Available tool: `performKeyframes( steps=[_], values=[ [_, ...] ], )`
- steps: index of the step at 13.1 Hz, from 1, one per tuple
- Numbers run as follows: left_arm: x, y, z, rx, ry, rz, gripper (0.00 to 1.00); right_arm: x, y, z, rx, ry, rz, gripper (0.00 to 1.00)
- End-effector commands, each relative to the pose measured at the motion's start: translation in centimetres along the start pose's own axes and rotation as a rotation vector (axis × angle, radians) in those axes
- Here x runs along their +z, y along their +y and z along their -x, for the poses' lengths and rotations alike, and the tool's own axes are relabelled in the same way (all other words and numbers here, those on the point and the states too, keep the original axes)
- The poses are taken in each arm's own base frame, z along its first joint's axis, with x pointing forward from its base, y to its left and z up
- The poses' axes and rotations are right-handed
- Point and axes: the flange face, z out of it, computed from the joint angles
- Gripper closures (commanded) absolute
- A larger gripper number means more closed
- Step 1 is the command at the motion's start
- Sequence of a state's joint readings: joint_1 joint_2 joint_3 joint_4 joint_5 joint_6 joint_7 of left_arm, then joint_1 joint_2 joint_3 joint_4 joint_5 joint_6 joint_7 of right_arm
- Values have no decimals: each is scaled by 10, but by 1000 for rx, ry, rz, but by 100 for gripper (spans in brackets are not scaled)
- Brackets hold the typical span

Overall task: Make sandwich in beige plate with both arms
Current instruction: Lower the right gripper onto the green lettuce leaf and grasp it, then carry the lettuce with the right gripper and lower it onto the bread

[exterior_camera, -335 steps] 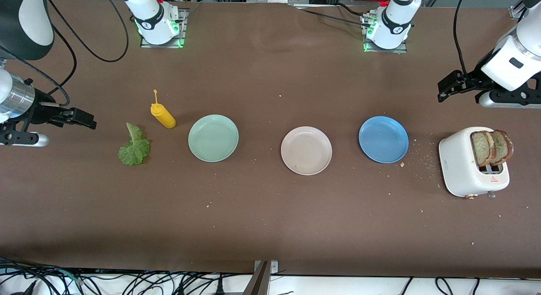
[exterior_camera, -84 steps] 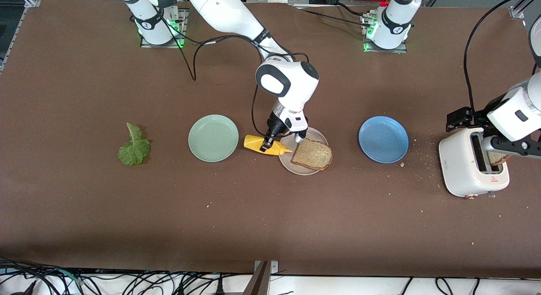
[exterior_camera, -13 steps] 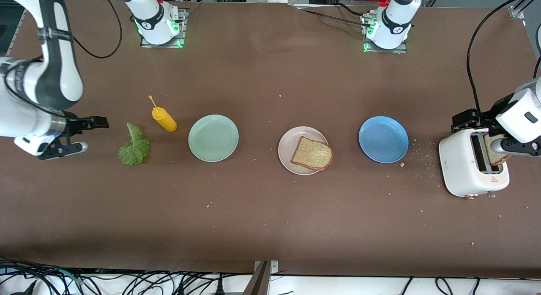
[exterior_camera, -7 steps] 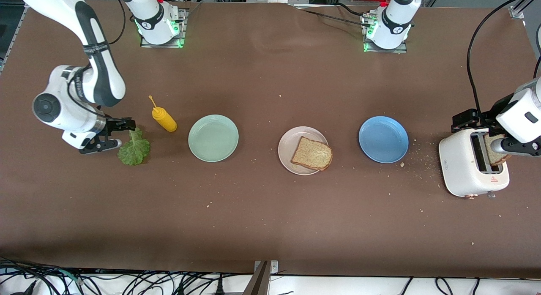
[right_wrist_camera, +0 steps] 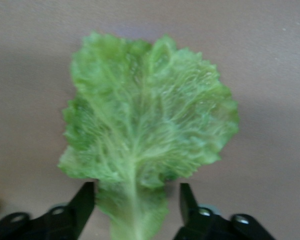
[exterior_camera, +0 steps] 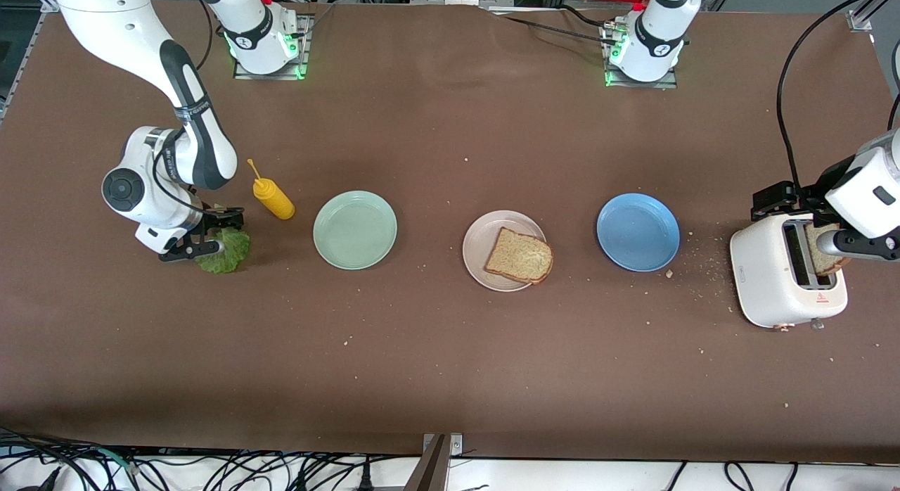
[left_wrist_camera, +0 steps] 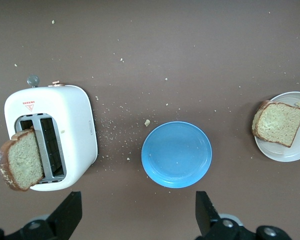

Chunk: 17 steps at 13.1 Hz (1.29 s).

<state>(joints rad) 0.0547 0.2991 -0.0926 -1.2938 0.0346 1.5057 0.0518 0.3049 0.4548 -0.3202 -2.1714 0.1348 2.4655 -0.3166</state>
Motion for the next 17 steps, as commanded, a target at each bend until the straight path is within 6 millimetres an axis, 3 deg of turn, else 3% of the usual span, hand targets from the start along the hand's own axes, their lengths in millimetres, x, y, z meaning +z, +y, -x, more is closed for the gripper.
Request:
performKeyframes(
  steps=[1,4,6,8,12,14,16,17],
  values=[
    [-7,-2,4,-4,-3,-18,0,-8,-2,-6,13,18,-11,80],
    [-7,-2,4,-4,-3,-18,0,-18,-1,-9,0,36,-9,100],
    [-8,-2,4,-4,-1,-18,0,-41,0,-17,-4,37,-21,100],
    [-7,-2,4,-6,-3,-18,0,-86,5,-32,-11,-1,-50,100],
    [-8,-2,4,-6,-1,-18,0,-212,0,-59,-138,-71,-91,100],
    [-7,-2,4,-6,-4,-18,0,-267,-27,-71,-199,-29,-86,100],
    [-7,-2,4,-6,-3,-18,0,-310,-87,-81,-290,13,-94,100],
    [-8,-2,4,-6,-1,-18,0,-318,-125,-85,-353,36,-94,100]
  ],
)
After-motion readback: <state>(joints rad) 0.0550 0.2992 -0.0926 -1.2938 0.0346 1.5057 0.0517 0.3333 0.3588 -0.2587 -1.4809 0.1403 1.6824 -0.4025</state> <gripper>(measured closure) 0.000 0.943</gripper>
